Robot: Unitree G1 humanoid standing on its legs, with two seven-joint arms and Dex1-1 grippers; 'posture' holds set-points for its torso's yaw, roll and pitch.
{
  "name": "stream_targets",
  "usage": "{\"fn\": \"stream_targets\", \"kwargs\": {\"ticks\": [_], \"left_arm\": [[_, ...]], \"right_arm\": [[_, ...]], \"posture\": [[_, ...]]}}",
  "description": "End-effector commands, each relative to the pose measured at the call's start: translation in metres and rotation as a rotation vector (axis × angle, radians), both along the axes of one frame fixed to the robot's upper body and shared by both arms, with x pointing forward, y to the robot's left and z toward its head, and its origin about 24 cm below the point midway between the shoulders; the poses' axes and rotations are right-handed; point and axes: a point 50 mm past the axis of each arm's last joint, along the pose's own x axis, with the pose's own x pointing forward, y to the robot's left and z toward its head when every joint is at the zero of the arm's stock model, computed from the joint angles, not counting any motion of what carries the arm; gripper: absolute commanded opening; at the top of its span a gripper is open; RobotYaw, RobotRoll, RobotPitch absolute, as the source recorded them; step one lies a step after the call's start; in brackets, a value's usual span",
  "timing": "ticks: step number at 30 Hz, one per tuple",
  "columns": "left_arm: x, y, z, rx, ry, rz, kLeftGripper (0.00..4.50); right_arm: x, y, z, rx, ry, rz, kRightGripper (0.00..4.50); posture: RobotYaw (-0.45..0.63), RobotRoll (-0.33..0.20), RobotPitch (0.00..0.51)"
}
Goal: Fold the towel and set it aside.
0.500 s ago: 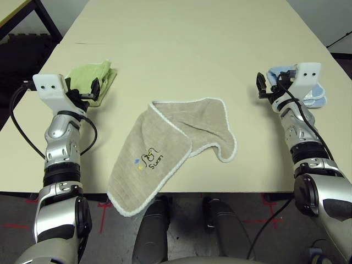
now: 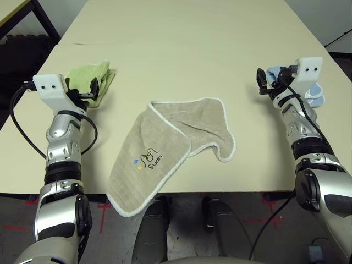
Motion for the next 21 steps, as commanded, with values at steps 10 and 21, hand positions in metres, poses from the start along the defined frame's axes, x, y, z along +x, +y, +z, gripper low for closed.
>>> {"fn": "stream_targets", "kwargs": {"ticks": [10, 21], "left_arm": [[-0.011, -0.006, 0.021, 0.114, 0.199, -0.668, 4.48], [-0.027, -0.007, 0.009, 0.308, 0.457, -0.956, 4.48]], "right_arm": [[-0.006, 0.007, -0.001, -0.079, 0.106, 0.307, 4.5], [0.006, 0.031, 0.031, -0.228, 0.312, 0.605, 4.5]], "posture": [[-0.05, 0.0, 0.21], [-0.05, 0.0, 0.215]]}}
